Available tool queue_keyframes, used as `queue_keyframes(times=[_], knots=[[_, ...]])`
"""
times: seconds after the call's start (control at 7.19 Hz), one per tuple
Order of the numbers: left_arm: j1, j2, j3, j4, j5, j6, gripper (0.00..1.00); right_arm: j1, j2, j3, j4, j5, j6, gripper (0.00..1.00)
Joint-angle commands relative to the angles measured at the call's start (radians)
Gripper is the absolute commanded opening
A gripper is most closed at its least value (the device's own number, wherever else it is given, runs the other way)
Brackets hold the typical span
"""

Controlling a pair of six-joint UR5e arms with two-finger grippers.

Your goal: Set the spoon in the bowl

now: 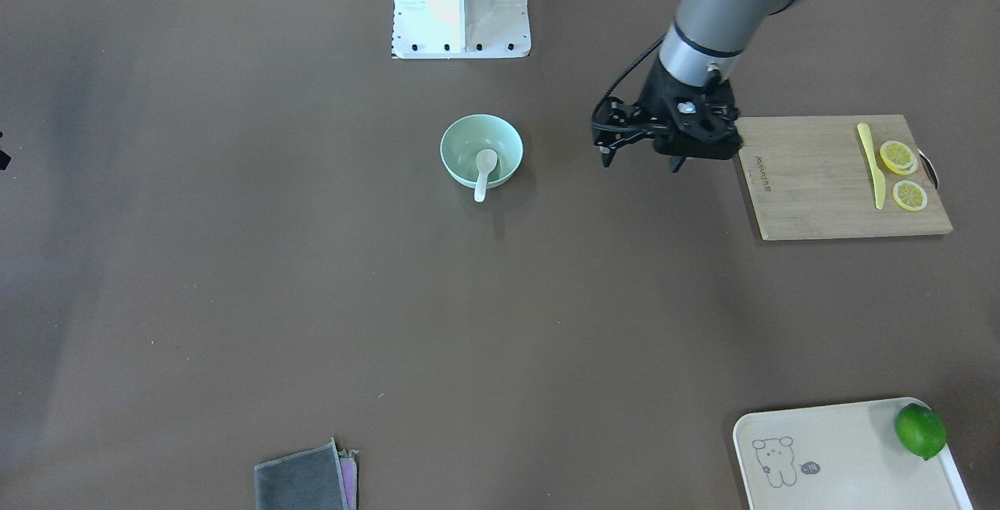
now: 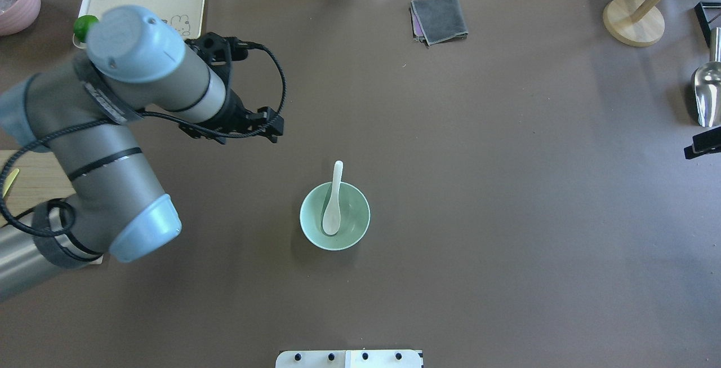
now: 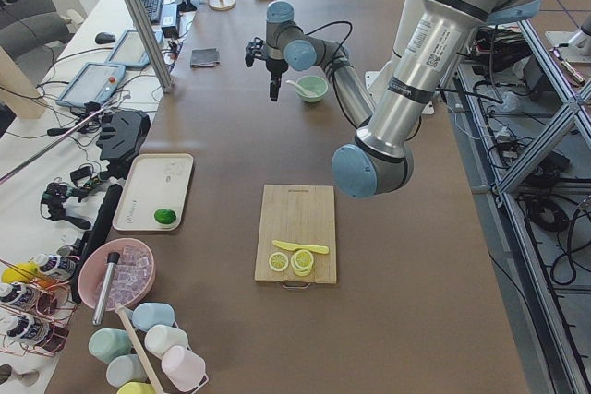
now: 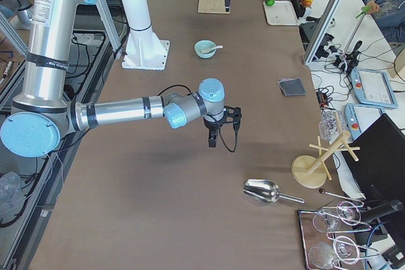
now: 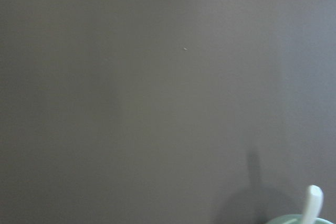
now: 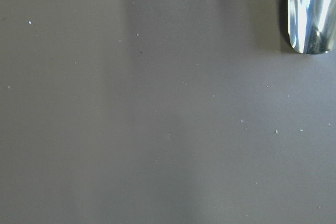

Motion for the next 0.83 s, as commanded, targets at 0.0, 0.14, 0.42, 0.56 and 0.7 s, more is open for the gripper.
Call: queue_keyframes(times=[0.0, 0.14, 0.42, 0.56, 0.7], knots=[[-0.225, 0.182, -0.04, 0.031, -0.131, 0.344, 0.98, 0.041, -0.004, -0.002, -0.011, 0.002, -0.04, 1.0], [-0.303, 0.281, -0.029, 0.028, -0.142, 0.555, 0.98, 0.07, -0.004, -0.002, -0.045, 0.018, -0.089, 1.0], [-0.524, 0.402, 0.058, 0.034, -0.185, 0.93, 0.98, 0.105, -0.007, -0.001, -0.067, 0.052, -0.135, 1.0], [-0.595, 0.437, 0.119, 0.034, -0.226, 1.045, 0.98, 0.107, -0.007, 0.001, -0.067, 0.052, -0.135, 1.0], [-0.639, 0.486, 0.129, 0.033, -0.227, 1.079, 0.98, 0.11, -0.005, -0.001, -0.068, 0.052, -0.135, 1.0]])
